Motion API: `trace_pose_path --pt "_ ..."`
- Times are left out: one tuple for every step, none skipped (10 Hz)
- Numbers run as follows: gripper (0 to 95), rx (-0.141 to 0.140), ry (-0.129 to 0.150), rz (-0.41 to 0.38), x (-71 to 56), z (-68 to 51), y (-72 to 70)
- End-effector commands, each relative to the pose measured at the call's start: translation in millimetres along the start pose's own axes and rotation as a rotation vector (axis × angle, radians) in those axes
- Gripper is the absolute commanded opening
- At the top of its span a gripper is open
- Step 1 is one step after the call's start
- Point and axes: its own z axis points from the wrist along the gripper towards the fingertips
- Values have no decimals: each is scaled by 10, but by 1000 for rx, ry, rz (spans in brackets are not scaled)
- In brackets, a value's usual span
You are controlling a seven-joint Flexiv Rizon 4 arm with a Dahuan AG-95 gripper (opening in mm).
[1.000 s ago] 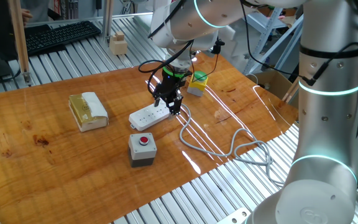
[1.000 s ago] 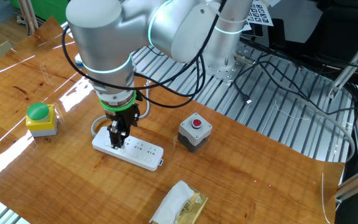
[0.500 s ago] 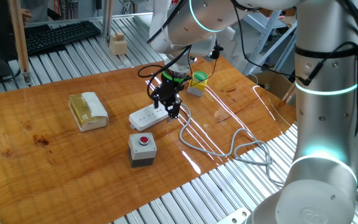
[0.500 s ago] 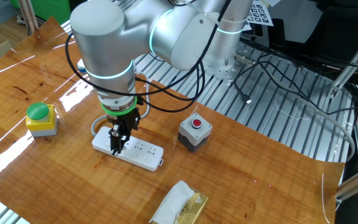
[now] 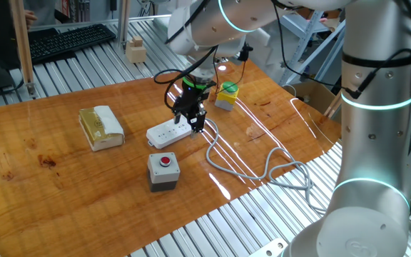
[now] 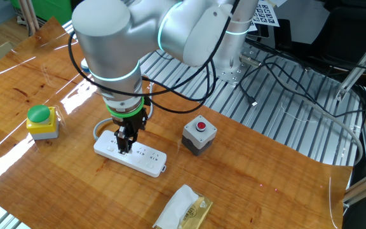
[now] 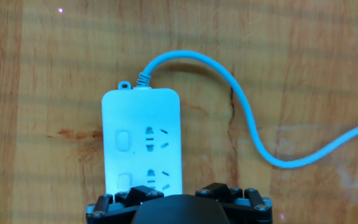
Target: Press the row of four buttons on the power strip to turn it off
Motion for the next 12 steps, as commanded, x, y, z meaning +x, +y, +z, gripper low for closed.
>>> trace_pose_path --pt "760 -3 -3 -10 -6 2 4" --pt "760 -3 -5 -12 -7 2 4" --pt "760 -4 -8 -17 -19 7 5" --pt "760 -7 -9 -25 -57 20 8" --pt "760 -9 -8 -30 -92 31 13" --pt "760 -9 -6 -30 -106 34 18" --pt "760 -10 -4 -22 -108 36 19" --pt "760 -11 -2 -21 -108 40 20" --pt "760 -12 -2 -20 -108 51 23" --pt "760 -12 -2 -20 -107 53 23" --pt "760 -12 0 -17 -108 53 24" --pt "760 -13 4 -15 -105 53 24"
